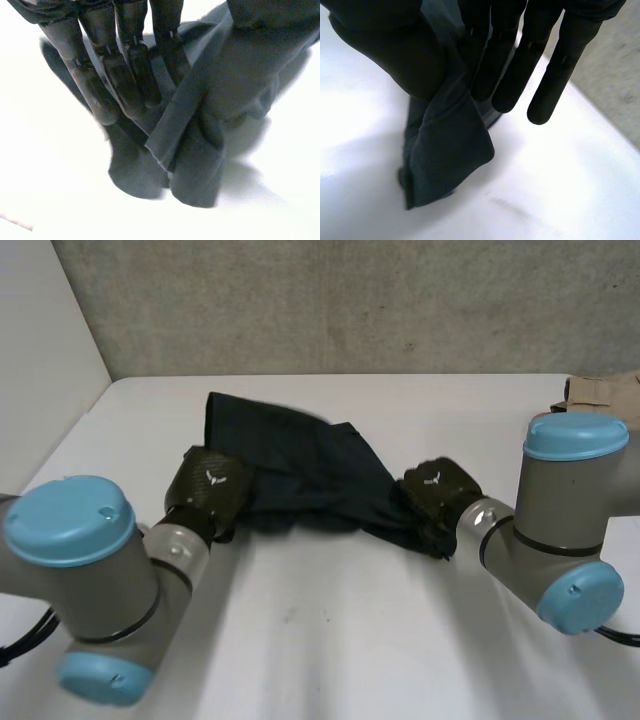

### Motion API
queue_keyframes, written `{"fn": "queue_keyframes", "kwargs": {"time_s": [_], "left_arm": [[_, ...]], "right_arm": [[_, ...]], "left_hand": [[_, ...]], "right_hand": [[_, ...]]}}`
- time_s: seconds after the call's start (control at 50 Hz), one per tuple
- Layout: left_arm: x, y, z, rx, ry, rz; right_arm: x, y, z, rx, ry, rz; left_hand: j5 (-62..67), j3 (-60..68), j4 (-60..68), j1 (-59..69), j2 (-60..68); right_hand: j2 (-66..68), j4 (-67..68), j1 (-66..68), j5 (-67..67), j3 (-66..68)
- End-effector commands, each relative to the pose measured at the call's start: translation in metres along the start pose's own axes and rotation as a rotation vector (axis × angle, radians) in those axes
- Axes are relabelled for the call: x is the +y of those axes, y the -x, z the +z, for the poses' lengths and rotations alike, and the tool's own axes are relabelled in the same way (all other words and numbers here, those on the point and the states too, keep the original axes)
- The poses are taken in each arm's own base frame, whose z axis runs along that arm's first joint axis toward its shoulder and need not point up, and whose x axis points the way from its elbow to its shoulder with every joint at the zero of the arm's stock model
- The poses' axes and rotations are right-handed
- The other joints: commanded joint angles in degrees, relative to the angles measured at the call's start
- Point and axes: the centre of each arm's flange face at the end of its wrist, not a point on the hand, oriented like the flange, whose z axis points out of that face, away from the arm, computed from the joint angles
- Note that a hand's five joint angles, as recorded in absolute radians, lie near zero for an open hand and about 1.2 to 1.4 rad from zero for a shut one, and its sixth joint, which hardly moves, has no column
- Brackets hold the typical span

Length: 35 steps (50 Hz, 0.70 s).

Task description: Fold the laundry.

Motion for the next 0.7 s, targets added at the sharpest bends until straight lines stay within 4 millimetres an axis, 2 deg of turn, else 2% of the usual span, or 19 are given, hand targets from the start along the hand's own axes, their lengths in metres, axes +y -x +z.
{"fn": "queue_keyframes", "kwargs": {"time_s": [0.02, 0.06, 0.12, 0.2, 0.22, 0.34, 0.42, 0.46, 0.6, 0.7], "left_arm": [[-0.015, 0.011, -0.032, 0.044, 0.083, 0.004], [-0.025, 0.019, -0.04, 0.04, 0.077, -0.002], [-0.037, 0.028, -0.048, 0.02, 0.047, -0.01], [-0.058, 0.042, -0.06, -0.025, -0.03, -0.023], [-0.065, 0.047, -0.063, -0.04, -0.055, -0.032], [-0.075, 0.059, -0.06, -0.079, -0.092, -0.082], [-0.064, 0.063, -0.04, -0.089, -0.054, -0.109], [-0.052, 0.061, -0.021, -0.086, -0.02, -0.111], [-0.023, 0.066, 0.029, -0.094, 0.041, -0.122], [0.002, 0.059, 0.067, 0.005, 0.057, -0.132]], "right_arm": [[0.0, 0.005, -0.014, -0.052, 0.044, 0.004], [-0.008, 0.001, -0.021, -0.039, 0.026, 0.011], [-0.019, -0.004, -0.028, -0.017, -0.005, 0.012], [-0.038, -0.025, -0.042, 0.052, -0.057, 0.029], [-0.045, -0.036, -0.048, 0.084, -0.08, 0.039], [-0.068, -0.056, -0.055, 0.145, -0.157, 0.07], [-0.084, -0.065, -0.054, 0.155, -0.192, 0.063], [-0.083, -0.066, -0.047, 0.134, -0.19, 0.068], [-0.078, -0.061, -0.007, 0.009, -0.19, 0.141], [-0.057, -0.054, 0.029, -0.06, -0.152, 0.2]], "left_hand": [[-26.06, -25.71, -26.34, -24.42, -25.44], [-27.75, -27.4, -28.03, -26.11, -27.13], [-29.77, -29.42, -30.05, -28.13, -29.15], [-34.31, -33.96, -34.59, -32.67, -33.69], [-35.82, -35.47, -36.1, -34.18, -35.2], [-37.01, -36.66, -37.29, -35.37, -36.39], [-37.51, -37.16, -37.8, -35.88, -36.9], [-37.18, -36.83, -37.46, -35.54, -36.56], [-36.5, -36.15, -36.79, -34.87, -35.89], [-35.83, -35.48, -36.12, -34.2, -35.22]], "right_hand": [[-28.67, -29.89, -26.23, -29.04, -29.05], [-38.6, -39.82, -36.16, -38.97, -38.99], [-42.68, -43.91, -40.24, -43.05, -43.07], [-48.07, -49.29, -45.63, -48.43, -48.45], [-49.91, -51.13, -47.47, -50.28, -50.29], [-51.61, -52.83, -49.17, -51.98, -51.99], [-51.27, -52.5, -48.83, -51.64, -51.66], [-50.94, -52.16, -48.5, -51.31, -51.32], [-47.91, -49.13, -45.47, -48.28, -48.3], [-44.22, -45.44, -41.78, -44.59, -44.6]]}}
